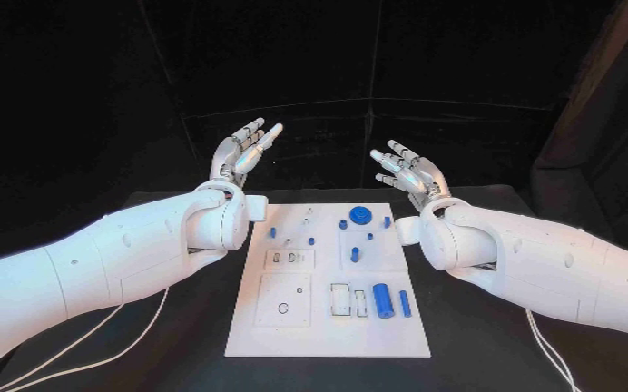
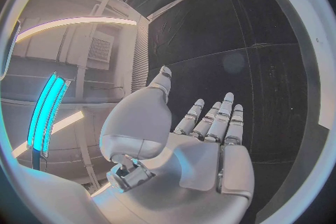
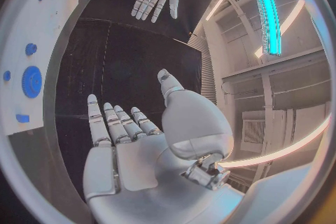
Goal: Assemble the parts on the task board
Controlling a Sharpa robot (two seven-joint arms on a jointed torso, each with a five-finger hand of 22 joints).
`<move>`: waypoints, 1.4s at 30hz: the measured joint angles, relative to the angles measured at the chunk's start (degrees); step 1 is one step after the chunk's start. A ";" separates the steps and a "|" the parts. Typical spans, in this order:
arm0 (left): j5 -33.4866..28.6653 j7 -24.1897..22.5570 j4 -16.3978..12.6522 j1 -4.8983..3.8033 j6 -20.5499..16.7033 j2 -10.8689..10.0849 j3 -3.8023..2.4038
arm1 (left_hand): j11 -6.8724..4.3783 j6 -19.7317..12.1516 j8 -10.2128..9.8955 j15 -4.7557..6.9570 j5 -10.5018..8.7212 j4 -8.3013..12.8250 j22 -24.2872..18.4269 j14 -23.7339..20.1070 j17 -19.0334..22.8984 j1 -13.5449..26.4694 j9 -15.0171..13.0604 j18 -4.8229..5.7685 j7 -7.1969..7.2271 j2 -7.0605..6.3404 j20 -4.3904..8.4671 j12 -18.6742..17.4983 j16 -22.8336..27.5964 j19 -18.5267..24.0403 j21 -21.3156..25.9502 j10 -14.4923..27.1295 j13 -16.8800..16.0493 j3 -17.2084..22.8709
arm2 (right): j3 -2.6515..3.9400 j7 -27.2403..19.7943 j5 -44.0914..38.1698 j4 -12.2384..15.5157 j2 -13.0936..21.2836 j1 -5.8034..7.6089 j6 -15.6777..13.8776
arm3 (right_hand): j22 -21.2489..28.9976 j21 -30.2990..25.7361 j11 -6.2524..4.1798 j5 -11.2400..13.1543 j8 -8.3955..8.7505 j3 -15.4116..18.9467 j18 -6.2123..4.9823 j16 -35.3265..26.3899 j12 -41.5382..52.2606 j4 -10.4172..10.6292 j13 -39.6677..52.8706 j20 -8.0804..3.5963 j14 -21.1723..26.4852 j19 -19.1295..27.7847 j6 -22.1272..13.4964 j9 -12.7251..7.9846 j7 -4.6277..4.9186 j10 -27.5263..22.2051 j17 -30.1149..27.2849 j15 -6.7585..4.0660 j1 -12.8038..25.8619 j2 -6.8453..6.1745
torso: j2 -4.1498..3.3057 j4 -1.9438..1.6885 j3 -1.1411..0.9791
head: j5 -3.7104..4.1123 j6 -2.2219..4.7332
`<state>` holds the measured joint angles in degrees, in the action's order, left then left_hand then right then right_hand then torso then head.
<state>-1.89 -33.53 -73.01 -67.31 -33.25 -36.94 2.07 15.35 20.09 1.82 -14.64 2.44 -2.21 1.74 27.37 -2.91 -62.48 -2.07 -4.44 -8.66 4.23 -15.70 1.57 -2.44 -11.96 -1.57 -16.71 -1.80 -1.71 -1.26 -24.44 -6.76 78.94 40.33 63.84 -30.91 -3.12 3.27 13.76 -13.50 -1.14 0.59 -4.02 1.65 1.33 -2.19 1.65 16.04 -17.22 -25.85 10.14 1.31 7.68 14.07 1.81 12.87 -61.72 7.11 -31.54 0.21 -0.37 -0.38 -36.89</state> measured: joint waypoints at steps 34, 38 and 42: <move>4.47 -3.27 -3.49 -1.01 8.98 -4.46 0.25 | -1.27 20.19 2.46 2.64 0.25 1.83 3.65 21.30 -2.10 -4.93 -1.48 -4.01 -1.93 0.74 -0.91 3.76 -5.72 -20.62 -8.55 -27.78 -1.94 0.24 | -0.40 8.01 -38.85 -7.66 0.06 5.92 8.50 | -3.48 11.61 -3.85 2.15 -4.16 -3.80 -5.80 5.01 4.18 -13.41 1.88 -2.23 -45.52 -25.34 40.96 2.40 5.07 44.12 2.15 -5.48 -12.35 -0.17 | -4.17 -0.56 0.16 | 1.33 1.12; 4.95 -3.07 -5.83 -1.01 8.96 -5.89 0.26 | -2.18 26.65 3.33 3.77 0.25 2.51 4.43 24.87 -2.28 -5.47 -1.83 -5.02 -2.80 0.81 -0.87 4.86 -6.68 -26.26 -10.92 -32.77 -2.04 0.51 | -0.40 10.55 -44.88 -7.20 0.00 6.92 8.65 | -4.47 13.90 -4.56 2.15 -3.95 -4.36 -5.80 5.83 4.09 -13.96 1.95 -3.44 -49.10 -28.03 42.65 2.46 4.72 46.28 2.58 -6.62 -12.58 -0.40 | -5.16 -0.73 0.19 | 1.45 1.50; 5.40 -2.82 -7.46 -1.00 9.65 -7.25 0.27 | -3.68 32.19 4.18 5.42 0.25 3.26 5.02 29.82 -2.71 -5.47 -2.00 -5.42 -4.37 0.81 -0.25 6.27 -8.24 -30.76 -13.19 -37.90 -2.27 0.58 | -0.36 14.84 -52.70 -6.47 -0.54 7.64 9.31 | -9.81 23.88 -6.60 1.83 -3.95 -5.71 -5.79 9.97 3.12 -14.16 2.08 -7.48 -60.80 -35.22 46.47 2.46 3.62 51.37 5.50 -10.12 -13.68 -1.51 | -6.11 -0.91 0.23 | 1.69 1.99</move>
<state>3.51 -36.35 -80.47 -68.31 -23.59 -44.20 2.34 11.66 52.28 6.00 -9.22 2.70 1.05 6.76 57.19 -5.62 -67.95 -4.07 -9.85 -13.03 5.04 -15.95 7.84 -10.68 -42.72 -14.76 -54.61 -4.07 -1.14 -1.62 -9.60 -59.46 72.47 39.79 71.48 -21.60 -12.93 27.15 7.17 -11.66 -5.09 -5.12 -9.81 11.61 4.45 -16.35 3.73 8.56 -78.02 -61.07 56.60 3.77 11.31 65.44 7.31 2.74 -75.41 5.60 -37.65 -0.70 -0.14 1.31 -34.90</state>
